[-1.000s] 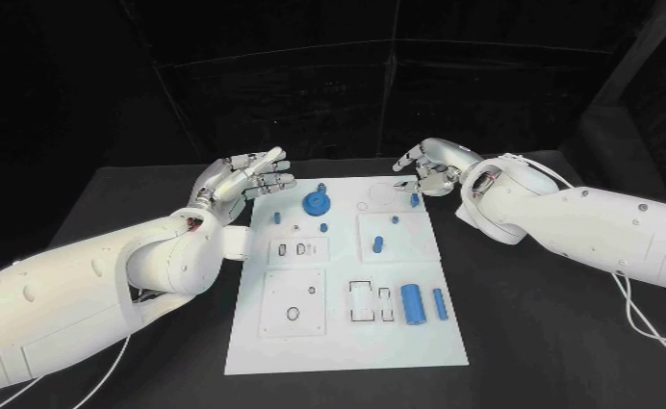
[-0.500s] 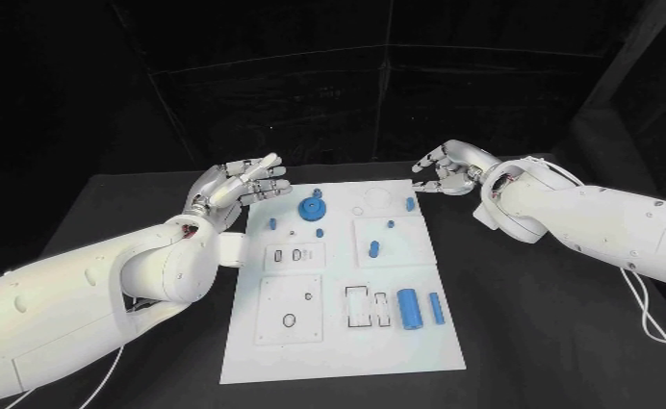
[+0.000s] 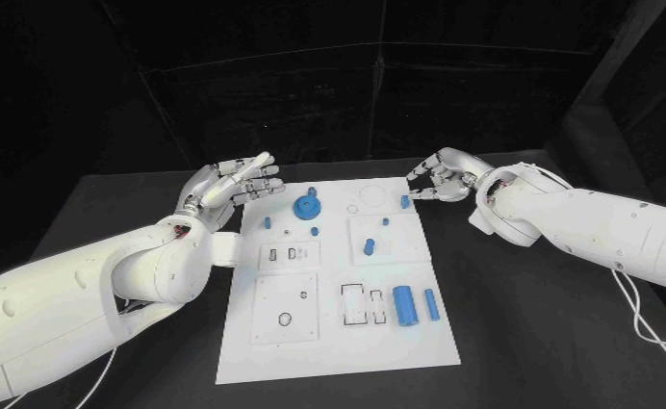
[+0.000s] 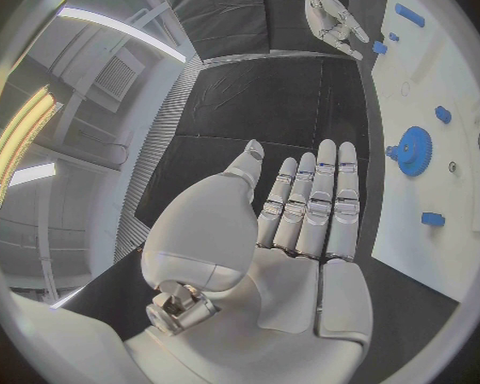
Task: Assemble the parts on the task board
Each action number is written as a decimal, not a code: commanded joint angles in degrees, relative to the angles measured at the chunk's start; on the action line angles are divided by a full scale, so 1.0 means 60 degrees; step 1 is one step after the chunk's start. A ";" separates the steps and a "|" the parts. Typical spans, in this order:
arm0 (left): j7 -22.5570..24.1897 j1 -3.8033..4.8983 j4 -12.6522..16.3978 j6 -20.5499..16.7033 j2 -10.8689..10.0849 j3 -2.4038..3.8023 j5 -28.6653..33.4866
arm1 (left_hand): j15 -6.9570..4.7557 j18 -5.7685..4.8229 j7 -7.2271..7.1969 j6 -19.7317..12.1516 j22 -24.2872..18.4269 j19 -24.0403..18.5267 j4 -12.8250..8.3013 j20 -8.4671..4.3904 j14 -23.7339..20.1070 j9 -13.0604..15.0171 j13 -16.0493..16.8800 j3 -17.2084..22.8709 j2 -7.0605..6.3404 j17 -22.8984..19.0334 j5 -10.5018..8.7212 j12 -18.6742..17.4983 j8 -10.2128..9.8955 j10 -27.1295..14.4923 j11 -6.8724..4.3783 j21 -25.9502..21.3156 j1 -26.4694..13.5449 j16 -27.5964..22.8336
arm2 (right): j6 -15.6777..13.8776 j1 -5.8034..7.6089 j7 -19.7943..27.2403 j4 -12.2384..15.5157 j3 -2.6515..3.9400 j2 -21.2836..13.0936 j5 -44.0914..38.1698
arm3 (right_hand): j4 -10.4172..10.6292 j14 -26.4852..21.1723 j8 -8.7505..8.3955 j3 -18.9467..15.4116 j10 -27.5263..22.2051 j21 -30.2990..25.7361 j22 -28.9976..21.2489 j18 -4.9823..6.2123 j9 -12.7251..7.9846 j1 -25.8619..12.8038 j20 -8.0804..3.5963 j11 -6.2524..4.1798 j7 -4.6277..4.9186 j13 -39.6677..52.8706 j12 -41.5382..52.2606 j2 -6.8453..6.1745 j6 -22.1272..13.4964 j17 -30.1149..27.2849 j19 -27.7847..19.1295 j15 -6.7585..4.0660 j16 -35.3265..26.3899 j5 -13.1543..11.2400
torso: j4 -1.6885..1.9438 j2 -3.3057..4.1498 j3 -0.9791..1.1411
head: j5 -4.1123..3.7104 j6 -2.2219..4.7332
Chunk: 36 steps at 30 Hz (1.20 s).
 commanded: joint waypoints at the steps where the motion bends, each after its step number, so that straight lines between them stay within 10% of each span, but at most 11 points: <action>1: 0.0042 0.0014 -0.0002 0.0088 0.0012 0.0009 -0.0018 | 0.0008 0.0051 -0.0018 0.0077 -0.0016 0.0073 -0.0071 0.0008 0.0031 -0.0009 -0.0012 -0.0008 0.0000 0.0015 0.0044 -0.0062 -0.0039 0.0058 0.0024 -0.0016 0.0120 -0.0033 | 0.0185 0.0001 0.0307 0.0041 0.0005 -0.0033 0.0097 | -0.0013 0.0837 -0.0017 -0.0027 -0.0037 0.0044 0.0449 -0.0157 -0.0011 0.0101 0.0014 -0.0002 0.0010 0.0155 -0.0033 0.0016 0.0011 0.1848 -0.0008 0.0015 0.0001 0.0034 | 0.0001 0.0001 -0.0003 | -0.0039 0.0001; 36: 0.0027 0.0011 -0.0092 0.0090 0.0071 0.0009 -0.0018 | 0.0008 0.0051 -0.0022 0.0084 -0.0017 0.0077 -0.0078 0.0009 0.0034 -0.0008 -0.0011 -0.0023 -0.0007 0.0019 0.0043 -0.0068 -0.0045 0.0067 0.0024 -0.0029 0.0118 -0.0044 | 0.0625 -0.0189 0.0437 -0.0128 0.0004 0.0197 0.0204 | -0.0026 0.0843 0.0009 -0.0062 -0.0027 0.0051 0.0471 -0.0162 0.0000 0.0149 0.0012 0.0001 0.0014 0.0175 -0.0014 0.0030 0.0072 0.1874 0.0001 0.0015 0.0012 0.0158 | 0.0023 -0.0005 -0.0018 | -0.0121 -0.0109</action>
